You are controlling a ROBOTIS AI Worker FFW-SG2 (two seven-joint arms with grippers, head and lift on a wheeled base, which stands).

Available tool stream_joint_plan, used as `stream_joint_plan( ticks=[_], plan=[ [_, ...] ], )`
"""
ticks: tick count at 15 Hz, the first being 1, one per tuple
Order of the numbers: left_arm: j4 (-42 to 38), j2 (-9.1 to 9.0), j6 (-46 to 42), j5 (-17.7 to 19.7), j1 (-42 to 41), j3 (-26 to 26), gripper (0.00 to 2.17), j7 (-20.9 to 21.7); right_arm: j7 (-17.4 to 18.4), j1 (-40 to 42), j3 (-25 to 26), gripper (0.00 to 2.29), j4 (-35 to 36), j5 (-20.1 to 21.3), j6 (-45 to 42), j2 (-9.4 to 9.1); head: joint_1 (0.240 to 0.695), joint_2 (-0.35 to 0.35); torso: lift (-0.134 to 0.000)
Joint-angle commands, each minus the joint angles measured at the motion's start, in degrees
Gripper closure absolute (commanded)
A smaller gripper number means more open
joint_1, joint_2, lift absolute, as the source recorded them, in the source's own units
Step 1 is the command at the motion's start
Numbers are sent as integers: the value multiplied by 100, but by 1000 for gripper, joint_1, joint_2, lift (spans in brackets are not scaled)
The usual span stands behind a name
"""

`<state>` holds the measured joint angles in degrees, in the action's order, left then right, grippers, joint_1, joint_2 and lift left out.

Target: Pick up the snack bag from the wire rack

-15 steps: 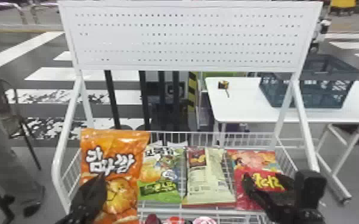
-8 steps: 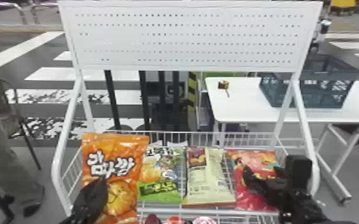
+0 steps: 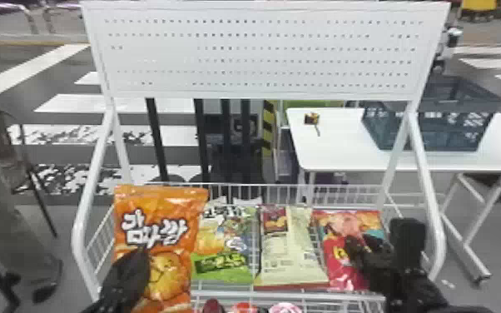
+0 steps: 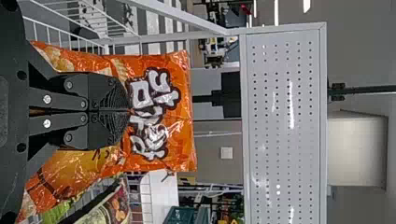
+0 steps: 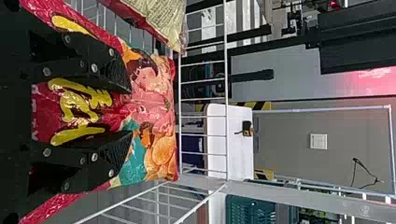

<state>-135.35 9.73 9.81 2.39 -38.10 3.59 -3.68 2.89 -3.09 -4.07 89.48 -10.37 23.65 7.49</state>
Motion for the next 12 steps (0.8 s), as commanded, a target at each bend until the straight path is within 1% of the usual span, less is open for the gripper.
stream_joint_plan(
  ticks=[1,4,6,9,12],
  plan=[
    [0,12,0,-2,-5,-8,1821,-1,62,-25,-24,2189,-10,0,-14,-19,499,0,0],
    [0,20,0,-2,4,-8,1821,-18,168,18,-24,2219,105,0,-49,-28,499,0,0],
    [0,20,0,7,-5,-8,1821,-18,186,177,-24,2219,447,-18,-14,-37,499,0,0],
    [0,38,0,7,-14,-8,1821,-27,186,546,-15,2216,1221,-44,22,-37,499,0,0],
    [0,55,0,7,-40,-8,1821,-36,186,1126,-15,2216,2188,-53,22,-54,499,0,0]
  ],
)
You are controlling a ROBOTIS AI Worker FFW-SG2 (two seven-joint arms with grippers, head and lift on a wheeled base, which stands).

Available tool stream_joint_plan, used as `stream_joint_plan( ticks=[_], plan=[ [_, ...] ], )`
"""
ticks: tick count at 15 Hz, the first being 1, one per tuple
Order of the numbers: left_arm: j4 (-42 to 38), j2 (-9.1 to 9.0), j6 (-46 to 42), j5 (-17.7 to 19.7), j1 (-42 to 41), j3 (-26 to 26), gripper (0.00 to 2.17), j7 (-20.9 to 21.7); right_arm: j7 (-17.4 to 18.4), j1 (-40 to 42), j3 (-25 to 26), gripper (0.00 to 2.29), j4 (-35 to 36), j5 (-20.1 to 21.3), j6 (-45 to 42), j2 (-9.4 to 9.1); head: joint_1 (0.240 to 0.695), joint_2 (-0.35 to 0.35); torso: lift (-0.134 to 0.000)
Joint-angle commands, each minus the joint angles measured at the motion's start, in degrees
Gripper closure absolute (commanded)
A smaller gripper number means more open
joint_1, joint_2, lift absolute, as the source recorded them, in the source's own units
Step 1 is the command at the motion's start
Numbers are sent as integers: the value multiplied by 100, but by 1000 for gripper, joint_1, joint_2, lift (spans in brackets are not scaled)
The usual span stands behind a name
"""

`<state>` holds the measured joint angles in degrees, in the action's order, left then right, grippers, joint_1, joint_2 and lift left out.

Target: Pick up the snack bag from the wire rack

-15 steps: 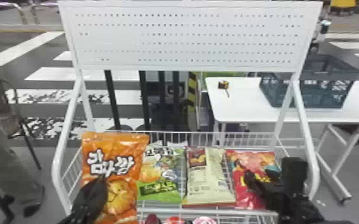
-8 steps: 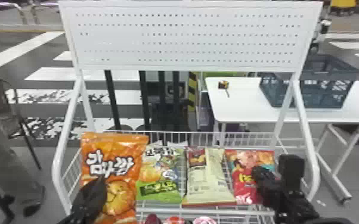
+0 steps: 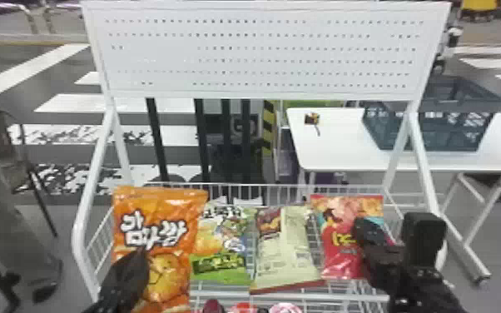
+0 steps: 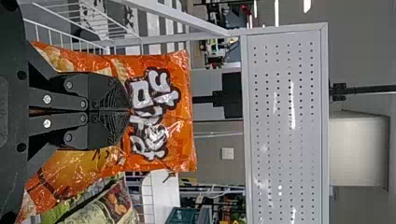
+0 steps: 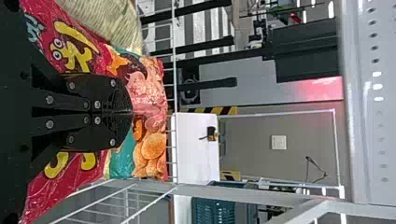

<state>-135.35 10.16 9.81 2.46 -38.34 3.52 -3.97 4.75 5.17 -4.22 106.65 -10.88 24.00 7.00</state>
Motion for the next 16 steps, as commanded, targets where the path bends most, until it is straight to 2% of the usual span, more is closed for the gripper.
stream_joint_plan(
  ticks=[1,4,6,11,16],
  plan=[
    [-9,21,0,-9,-24,9,1821,-7,0,555,0,2216,840,-2,-66,-15,499,0,0],
    [-18,30,-18,9,-33,9,1821,-25,-9,1284,17,2216,1649,16,-224,29,499,0,0],
    [-18,47,-18,35,-6,9,1821,-25,-9,1838,132,2216,2115,51,-470,135,499,0,0],
    [-9,100,-53,150,20,-70,1821,-33,-18,3227,474,2216,3099,86,-1173,126,499,0,0],
    [-9,100,-123,194,20,-141,1821,-69,-9,4158,545,2216,3459,288,-1665,12,499,0,0]
  ],
)
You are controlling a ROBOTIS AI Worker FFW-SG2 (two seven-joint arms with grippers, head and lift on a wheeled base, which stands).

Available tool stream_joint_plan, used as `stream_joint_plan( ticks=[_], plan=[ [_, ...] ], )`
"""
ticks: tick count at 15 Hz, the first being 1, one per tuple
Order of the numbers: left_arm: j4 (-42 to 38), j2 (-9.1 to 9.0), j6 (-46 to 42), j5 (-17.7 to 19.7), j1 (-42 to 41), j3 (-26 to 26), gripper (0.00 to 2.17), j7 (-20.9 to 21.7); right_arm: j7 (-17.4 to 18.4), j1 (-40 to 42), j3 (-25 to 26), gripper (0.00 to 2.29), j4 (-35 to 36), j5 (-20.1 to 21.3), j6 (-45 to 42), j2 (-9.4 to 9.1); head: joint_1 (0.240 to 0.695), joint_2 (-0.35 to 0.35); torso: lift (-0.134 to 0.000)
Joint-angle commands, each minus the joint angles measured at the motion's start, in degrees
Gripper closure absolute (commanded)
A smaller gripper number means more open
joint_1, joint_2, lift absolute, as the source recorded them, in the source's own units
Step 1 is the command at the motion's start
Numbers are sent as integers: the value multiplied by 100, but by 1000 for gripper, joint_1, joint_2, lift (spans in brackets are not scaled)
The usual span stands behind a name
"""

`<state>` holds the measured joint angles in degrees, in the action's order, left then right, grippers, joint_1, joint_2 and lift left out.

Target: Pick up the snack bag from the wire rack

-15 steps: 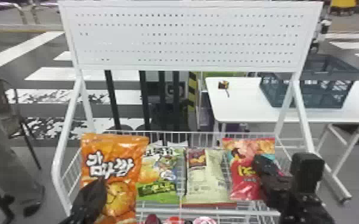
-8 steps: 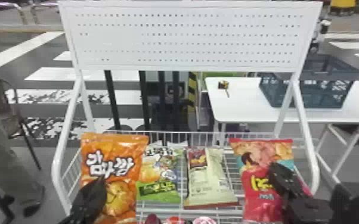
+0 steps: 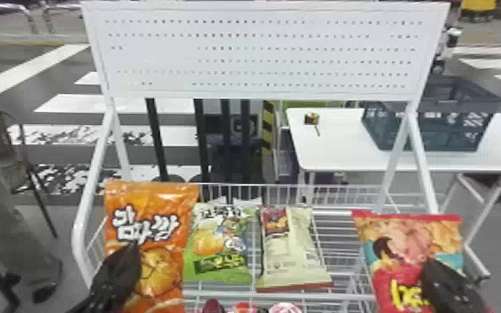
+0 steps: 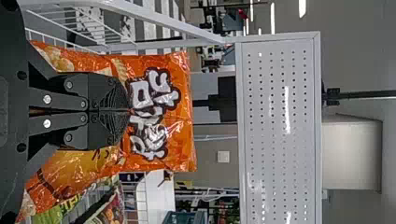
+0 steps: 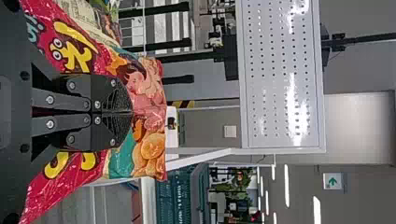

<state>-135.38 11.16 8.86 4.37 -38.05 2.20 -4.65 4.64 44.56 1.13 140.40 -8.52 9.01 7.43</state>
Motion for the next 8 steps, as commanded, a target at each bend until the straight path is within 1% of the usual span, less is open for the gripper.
stream_joint_plan(
  ticks=[1,4,8],
  plan=[
    [-23,0,-46,2,-18,-27,1821,-1,2,361,28,2216,181,52,-255,-40,499,0,0],
    [-50,9,-64,20,-44,-53,1821,-1,2,660,45,2216,339,122,-536,-49,499,0,0],
    [-85,9,-64,90,-62,-88,1821,-1,2,844,80,2216,321,131,-800,-93,499,0,0]
  ],
)
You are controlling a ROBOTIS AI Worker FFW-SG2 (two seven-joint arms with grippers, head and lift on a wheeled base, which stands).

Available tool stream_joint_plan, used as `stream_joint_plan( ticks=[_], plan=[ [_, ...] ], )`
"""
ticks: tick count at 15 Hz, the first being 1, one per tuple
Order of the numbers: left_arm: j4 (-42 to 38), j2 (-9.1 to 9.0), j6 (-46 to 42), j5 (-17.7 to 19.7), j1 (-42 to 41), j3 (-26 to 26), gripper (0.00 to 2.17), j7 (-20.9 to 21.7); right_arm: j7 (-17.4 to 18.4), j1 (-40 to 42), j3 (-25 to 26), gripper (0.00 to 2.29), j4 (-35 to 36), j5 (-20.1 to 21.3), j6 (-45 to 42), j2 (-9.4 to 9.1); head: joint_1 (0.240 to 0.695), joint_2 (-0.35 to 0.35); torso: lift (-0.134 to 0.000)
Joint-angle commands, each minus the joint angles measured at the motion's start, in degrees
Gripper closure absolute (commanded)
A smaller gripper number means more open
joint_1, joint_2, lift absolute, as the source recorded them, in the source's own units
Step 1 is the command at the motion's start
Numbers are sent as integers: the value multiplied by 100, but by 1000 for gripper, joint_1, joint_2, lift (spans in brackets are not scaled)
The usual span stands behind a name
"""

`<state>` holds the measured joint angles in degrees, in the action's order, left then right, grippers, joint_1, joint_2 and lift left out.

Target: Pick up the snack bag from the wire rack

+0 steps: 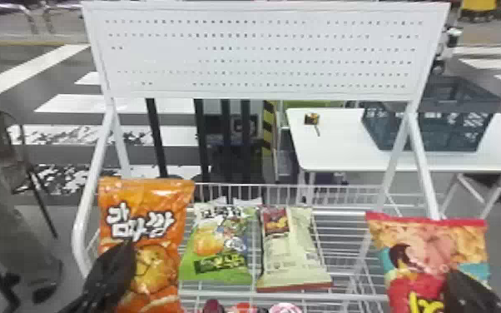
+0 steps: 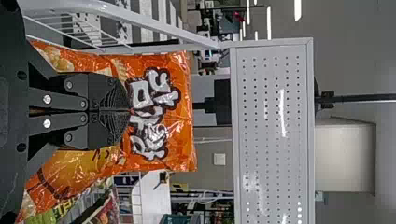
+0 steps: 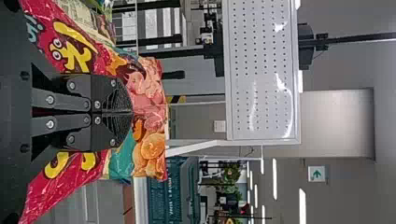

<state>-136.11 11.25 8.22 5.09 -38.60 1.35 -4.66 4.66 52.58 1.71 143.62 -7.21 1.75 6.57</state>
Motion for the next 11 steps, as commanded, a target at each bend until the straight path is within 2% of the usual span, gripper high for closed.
stream_joint_plan(
  ticks=[1,11],
  plan=[
    [-21,0,0,10,-16,-3,1821,0,0,50,31,2216,-1,1,-90,-7,499,0,0],
    [-91,-8,-106,10,-174,-64,1821,0,-9,86,48,2216,8,1,-161,-7,499,0,0]
  ],
)
